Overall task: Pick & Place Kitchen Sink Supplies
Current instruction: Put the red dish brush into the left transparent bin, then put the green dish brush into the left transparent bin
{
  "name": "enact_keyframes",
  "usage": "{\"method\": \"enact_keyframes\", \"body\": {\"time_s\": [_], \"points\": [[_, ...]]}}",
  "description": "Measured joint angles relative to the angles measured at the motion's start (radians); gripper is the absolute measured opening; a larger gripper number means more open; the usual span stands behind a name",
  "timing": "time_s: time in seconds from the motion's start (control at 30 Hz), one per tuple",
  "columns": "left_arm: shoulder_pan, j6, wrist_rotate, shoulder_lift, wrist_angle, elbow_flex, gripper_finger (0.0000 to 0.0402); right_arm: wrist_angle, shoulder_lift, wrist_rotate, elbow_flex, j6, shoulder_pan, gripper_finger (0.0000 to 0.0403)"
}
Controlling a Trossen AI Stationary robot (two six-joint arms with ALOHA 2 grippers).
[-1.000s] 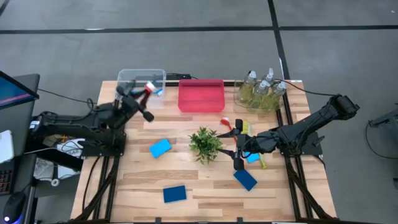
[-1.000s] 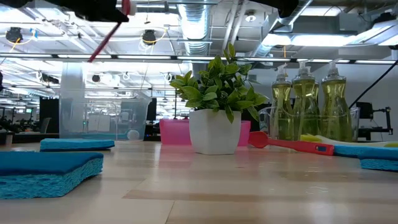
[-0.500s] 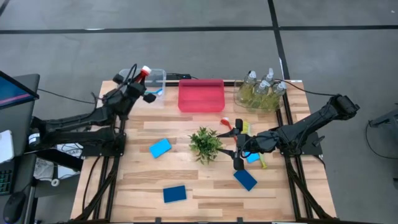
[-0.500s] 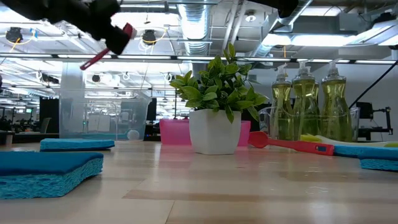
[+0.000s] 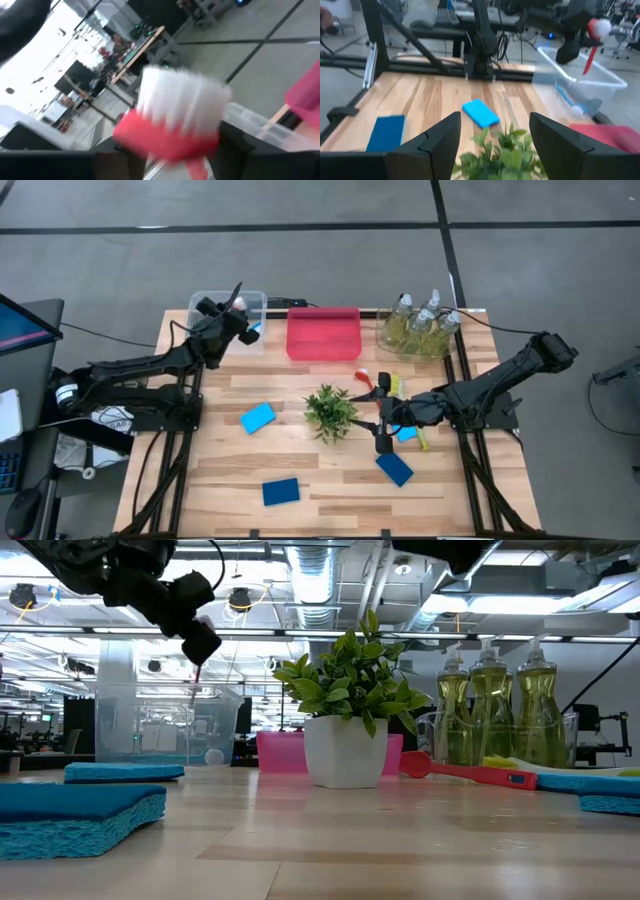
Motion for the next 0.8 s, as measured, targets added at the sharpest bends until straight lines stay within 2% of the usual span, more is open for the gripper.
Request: {"method": "enact_keyframes", "body": {"time_s": [0.3, 0.63, 0.7, 0.8], "points": [[-0.031, -0.004, -0.056, -0.015, -0.002, 0.000, 0.0228, -0.073, 0.000, 0.055, 0.000, 0.047, -0.044, 0.0230], [-0.081, -0.029, -0.119, -0.014, -0.005, 0.000, 0.0243, -0.094, 0.000, 0.059, 0.000, 0.066, -0.051, 0.0230], [-0.102, -0.067, -0.134, -0.014, -0.005, 0.000, 0.0241, -0.134, -0.001, 0.090, 0.000, 0.093, -0.052, 0.0230], [-0.149, -0.128, -0.137, -0.014, -0.005, 0.000, 0.0239, -0.263, -0.003, 0.192, 0.000, 0.160, -0.053, 0.0230]]}}
